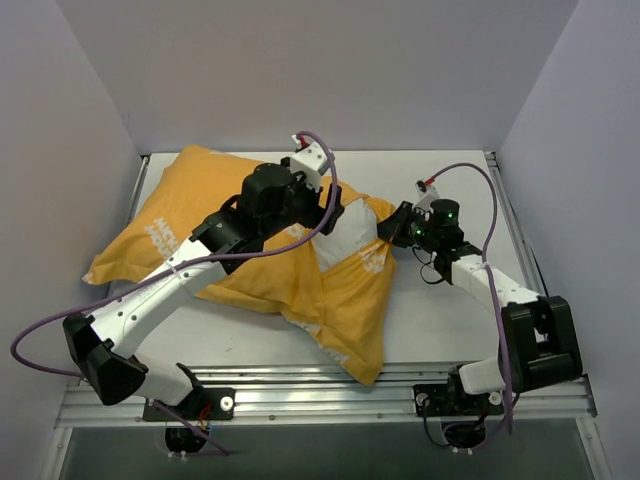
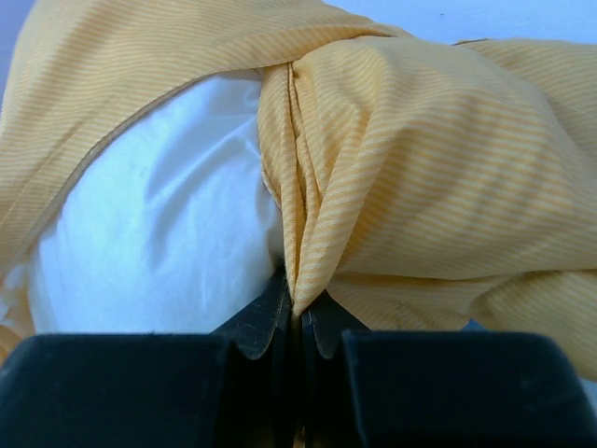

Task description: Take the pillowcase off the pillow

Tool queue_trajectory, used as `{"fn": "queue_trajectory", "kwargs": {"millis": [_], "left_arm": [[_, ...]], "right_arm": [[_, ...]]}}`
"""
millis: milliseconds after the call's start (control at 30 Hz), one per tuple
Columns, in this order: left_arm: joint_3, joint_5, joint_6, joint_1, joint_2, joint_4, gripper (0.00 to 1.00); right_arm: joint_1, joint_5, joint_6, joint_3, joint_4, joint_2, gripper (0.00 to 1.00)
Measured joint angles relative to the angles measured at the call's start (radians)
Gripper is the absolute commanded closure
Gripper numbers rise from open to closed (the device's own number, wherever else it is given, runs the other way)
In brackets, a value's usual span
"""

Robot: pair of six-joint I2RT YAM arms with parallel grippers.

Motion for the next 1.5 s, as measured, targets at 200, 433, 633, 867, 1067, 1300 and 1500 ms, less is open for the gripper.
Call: {"fn": "queue_trajectory", "kwargs": {"millis": [200,433,633,867,1067,1300,1500], "left_arm": [[0.251,0.050,0.168,-0.078,0.219,-0.038,0.20],[0.423,0.082,0.279,-0.081,0.481,-0.157,0.31],[0.583,0.090,0.303,-0.054,0.641,-0.259,0.31],[0.595,0.115,0.311,-0.034,0.659,-0.337,0.27],[0.527,0.151,0.312,-0.018,0.654,-0.339,0.21],[0.494,0.172,0.308,-0.014,0.648,-0.334,0.39],[0.441,0.152,0.291,-0.010,0.631,-0.306,0.98]], "right_arm": [[0.023,-0.016,-0.004,0.004,-0.003,-0.020,1.00],[0.047,-0.005,-0.030,0.006,-0.032,-0.021,1.00],[0.072,0.028,-0.077,0.025,-0.092,-0.023,1.00],[0.085,0.072,-0.108,0.027,-0.121,-0.047,1.00],[0.089,0.096,-0.118,0.027,-0.145,-0.048,1.00],[0.096,0.132,-0.139,0.027,-0.159,-0.048,1.00],[0.114,0.186,-0.162,0.050,-0.194,-0.048,1.00]]}}
